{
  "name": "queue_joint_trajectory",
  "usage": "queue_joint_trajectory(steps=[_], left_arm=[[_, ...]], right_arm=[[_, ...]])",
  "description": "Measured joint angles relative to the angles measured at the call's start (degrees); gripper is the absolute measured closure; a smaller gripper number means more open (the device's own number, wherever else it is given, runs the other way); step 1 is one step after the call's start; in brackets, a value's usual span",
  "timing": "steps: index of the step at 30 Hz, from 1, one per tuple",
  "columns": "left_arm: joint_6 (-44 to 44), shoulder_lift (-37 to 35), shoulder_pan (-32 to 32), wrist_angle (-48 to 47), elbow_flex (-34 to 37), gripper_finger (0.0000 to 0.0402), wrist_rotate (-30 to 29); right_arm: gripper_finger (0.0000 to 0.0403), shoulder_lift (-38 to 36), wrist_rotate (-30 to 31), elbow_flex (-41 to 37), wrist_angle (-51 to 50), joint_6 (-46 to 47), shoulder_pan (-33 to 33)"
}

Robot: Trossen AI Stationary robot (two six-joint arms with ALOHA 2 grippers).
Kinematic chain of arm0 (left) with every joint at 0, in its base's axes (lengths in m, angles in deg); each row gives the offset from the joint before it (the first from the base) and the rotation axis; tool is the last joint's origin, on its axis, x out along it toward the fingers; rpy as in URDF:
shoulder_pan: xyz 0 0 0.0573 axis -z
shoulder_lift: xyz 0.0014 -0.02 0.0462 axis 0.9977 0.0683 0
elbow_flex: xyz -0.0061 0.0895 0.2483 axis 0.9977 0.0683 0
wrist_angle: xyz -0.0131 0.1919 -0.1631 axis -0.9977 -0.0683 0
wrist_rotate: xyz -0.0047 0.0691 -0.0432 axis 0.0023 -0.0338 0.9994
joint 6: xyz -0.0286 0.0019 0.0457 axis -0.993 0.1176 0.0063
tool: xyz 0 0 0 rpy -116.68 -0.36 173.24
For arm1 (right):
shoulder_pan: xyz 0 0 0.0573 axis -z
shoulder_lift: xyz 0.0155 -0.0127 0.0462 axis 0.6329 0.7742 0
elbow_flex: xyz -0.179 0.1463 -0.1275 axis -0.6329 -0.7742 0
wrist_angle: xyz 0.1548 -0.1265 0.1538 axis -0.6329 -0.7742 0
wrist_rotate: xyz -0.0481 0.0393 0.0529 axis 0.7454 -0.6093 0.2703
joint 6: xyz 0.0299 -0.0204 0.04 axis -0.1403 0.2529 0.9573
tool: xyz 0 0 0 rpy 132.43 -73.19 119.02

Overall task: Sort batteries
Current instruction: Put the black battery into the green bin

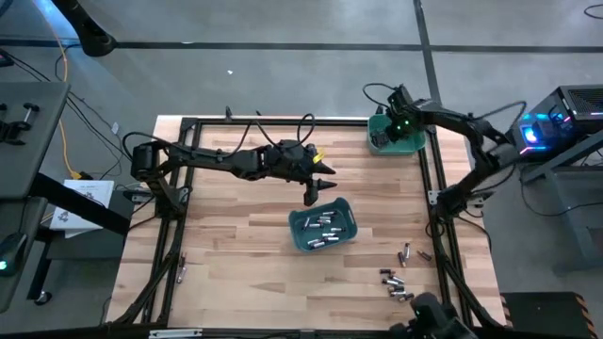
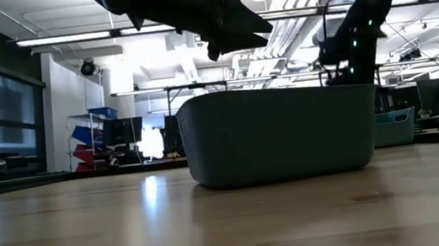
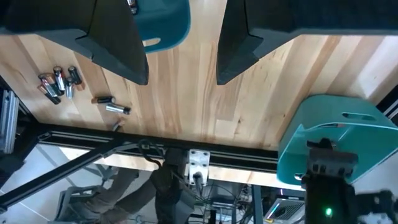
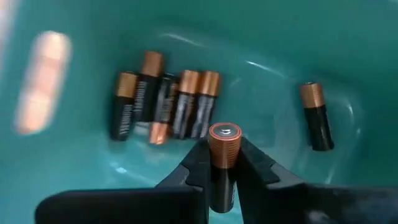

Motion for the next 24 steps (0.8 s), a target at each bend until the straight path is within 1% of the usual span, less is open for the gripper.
queue_joint_trajectory(steps=[4, 8, 16, 20, 24], left_arm=[[0.13, 0.00, 0.01, -0.31, 0.00, 0.0218, 0.02], [0.13, 0.00, 0.01, -0.31, 0.00, 0.0218, 0.02], [0.11, 0.02, 0.01, -0.35, 0.02, 0.0218, 0.02], [0.09, 0.03, 0.01, -0.36, 0.02, 0.0218, 0.02], [-0.36, 0.04, 0.01, -0.39, 0.02, 0.0218, 0.03]], right_arm=[[0.0374, 4.11, 0.01, 0.00, 2.40, -0.21, 0.95], [0.0370, 5.84, -0.83, 0.12, 4.49, 0.04, 0.99], [0.0321, 6.20, -1.14, 1.01, 4.91, 1.51, 0.99], [0.0312, 6.22, -1.12, 1.01, 5.02, 1.72, 0.99], [0.0310, 4.68, 0.41, 1.34, 4.98, -0.91, 1.06]])
